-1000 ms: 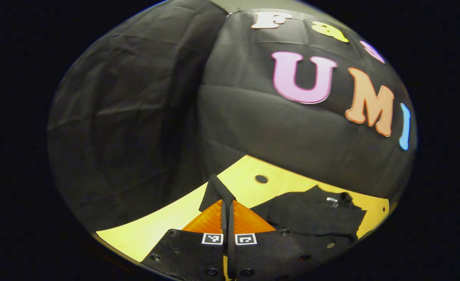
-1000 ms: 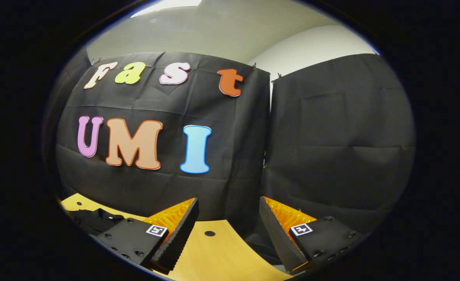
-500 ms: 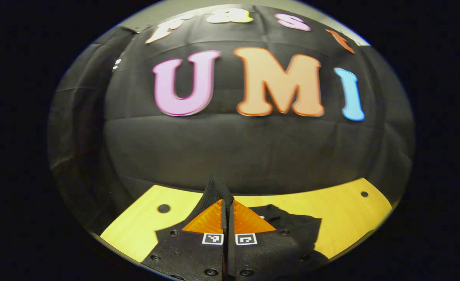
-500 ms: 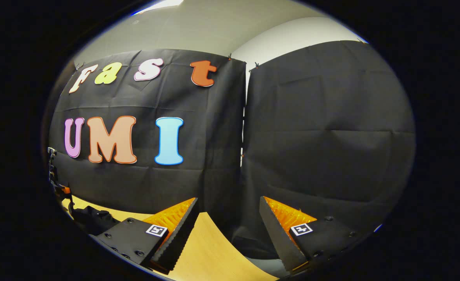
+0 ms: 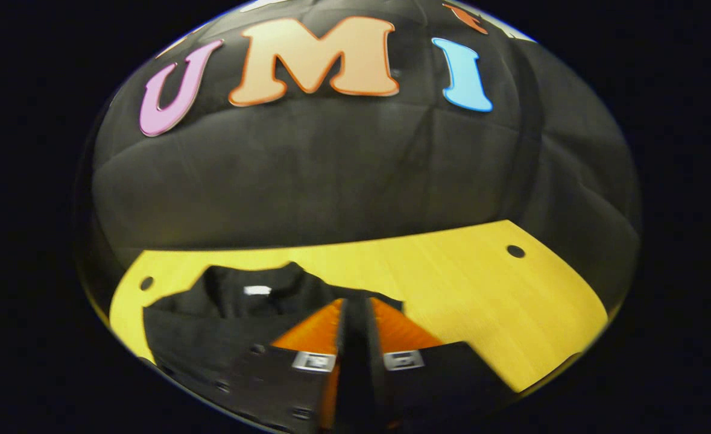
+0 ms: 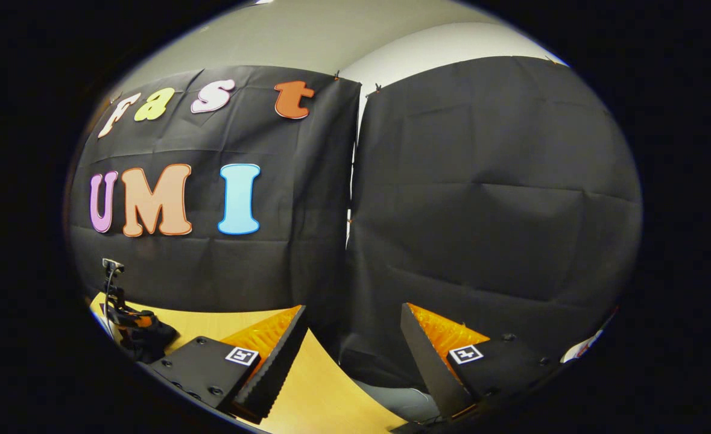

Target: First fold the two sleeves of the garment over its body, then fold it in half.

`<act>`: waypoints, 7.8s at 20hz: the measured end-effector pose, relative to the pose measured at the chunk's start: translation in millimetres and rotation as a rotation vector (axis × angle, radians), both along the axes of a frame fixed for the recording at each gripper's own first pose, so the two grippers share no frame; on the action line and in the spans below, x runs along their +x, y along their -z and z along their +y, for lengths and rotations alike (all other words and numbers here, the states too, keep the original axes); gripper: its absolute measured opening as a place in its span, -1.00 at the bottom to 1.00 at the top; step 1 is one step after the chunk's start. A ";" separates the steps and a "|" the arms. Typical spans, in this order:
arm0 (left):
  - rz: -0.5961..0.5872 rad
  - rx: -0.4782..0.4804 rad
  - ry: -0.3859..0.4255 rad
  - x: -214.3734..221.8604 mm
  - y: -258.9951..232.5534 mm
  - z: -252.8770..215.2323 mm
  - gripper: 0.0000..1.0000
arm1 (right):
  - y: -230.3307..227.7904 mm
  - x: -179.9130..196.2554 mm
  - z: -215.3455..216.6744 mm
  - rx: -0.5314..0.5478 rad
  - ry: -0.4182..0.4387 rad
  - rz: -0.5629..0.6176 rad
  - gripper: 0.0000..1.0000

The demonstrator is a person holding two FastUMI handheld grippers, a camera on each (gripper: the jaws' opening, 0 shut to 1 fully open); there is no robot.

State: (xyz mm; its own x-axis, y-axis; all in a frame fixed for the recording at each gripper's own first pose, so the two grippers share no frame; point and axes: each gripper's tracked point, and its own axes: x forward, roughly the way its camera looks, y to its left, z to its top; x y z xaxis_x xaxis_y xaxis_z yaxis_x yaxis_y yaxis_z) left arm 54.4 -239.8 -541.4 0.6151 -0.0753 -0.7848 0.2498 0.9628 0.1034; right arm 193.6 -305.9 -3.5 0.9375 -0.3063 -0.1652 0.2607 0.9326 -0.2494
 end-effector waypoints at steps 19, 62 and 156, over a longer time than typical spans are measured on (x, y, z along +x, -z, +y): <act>-0.437 0.104 -0.198 -146.7 -250.2 187.1 0.82 | 146.4 -60.0 161.9 0.135 -0.379 0.285 0.99; 0.051 0.164 -0.520 -345.2 -153.5 272.4 -1.00 | 367.6 -162.5 353.9 0.016 -0.802 0.897 -0.82; -0.703 0.051 -0.212 -279.1 -487.8 226.6 0.86 | 57.9 -246.4 346.3 0.245 -0.508 -0.047 0.94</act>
